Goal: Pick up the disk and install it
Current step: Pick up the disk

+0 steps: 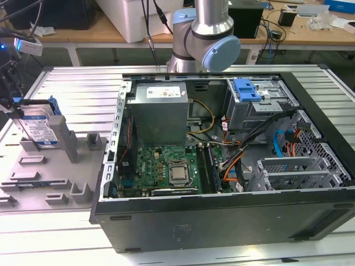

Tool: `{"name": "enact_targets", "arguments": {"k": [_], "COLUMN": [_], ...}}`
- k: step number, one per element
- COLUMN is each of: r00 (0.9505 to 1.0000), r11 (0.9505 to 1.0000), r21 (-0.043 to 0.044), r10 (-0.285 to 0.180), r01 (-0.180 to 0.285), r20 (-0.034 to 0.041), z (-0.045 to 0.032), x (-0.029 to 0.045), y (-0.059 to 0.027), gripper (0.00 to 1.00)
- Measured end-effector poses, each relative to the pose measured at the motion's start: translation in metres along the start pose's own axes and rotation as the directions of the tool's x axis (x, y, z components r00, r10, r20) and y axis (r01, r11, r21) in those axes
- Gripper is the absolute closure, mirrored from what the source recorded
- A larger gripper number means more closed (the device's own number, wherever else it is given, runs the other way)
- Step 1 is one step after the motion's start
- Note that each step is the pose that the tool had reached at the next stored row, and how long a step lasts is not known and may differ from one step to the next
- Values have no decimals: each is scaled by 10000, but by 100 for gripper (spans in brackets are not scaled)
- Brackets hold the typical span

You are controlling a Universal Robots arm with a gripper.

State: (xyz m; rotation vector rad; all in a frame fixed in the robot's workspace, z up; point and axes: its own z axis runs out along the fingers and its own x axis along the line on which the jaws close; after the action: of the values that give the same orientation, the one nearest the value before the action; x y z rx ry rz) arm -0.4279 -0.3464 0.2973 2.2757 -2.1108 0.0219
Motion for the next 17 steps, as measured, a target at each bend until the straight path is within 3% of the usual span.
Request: {"name": "enact_targets", "arguments": {"k": [17], "r00": [10000], "r11": [10000], "r21": [-5], "r10": [0], "r01": [0], "r20": [-69], "z": [38], "x": [-1], "y": [-1], "gripper": [59]}}
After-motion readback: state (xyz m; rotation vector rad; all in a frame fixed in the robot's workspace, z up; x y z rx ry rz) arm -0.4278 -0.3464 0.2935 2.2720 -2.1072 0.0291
